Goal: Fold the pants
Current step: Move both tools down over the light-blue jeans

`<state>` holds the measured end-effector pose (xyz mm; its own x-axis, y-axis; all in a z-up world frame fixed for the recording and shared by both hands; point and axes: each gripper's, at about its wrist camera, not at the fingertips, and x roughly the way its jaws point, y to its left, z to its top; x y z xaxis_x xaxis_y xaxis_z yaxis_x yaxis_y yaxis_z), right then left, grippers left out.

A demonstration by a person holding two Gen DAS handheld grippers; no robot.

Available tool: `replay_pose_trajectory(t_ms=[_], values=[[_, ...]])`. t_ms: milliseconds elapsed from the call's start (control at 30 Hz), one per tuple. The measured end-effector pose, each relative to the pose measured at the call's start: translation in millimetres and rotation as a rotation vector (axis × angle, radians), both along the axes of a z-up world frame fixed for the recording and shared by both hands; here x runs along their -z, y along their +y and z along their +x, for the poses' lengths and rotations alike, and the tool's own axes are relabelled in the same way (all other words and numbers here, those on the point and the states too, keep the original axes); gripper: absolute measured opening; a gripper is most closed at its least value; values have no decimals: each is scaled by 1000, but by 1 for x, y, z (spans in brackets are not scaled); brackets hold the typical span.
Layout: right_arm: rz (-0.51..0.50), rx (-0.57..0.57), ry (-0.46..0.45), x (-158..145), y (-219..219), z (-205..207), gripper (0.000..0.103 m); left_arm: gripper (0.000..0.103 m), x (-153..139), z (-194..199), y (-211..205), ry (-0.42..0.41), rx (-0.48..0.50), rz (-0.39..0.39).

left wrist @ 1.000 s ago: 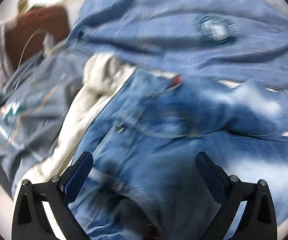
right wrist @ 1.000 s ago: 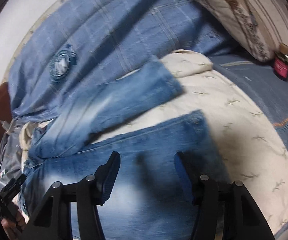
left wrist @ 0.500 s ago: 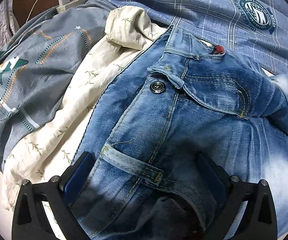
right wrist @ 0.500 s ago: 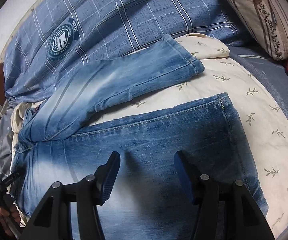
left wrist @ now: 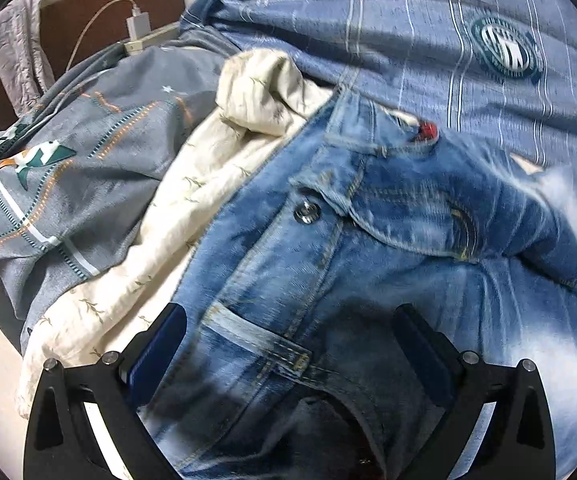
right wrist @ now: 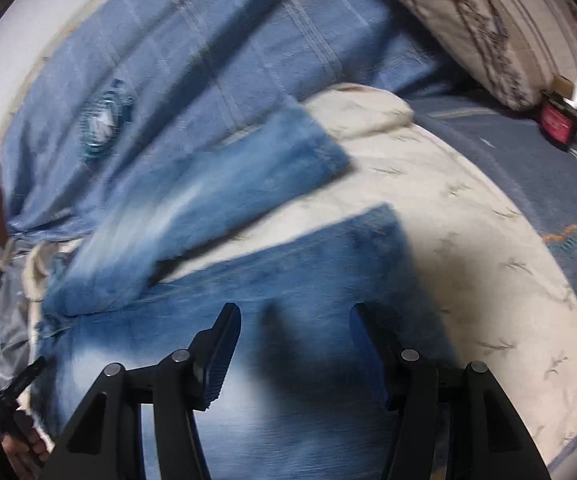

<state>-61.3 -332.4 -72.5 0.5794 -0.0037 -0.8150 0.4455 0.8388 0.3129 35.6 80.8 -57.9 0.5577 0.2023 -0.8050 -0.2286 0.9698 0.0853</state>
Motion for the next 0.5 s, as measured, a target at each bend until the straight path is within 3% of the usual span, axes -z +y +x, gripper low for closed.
replay_pose_trajectory(t_ms=[133,267,500], values=[[52,9,-10,1,-9,-2,60,103,12,7,-3,65,3,16],[57,15,-26,-2,-9,-1,60,103,6,11,-2,38,-14,12],[55,41,-149,-22,-20,4,61,103,-26,23,7,-59,-16,-80]])
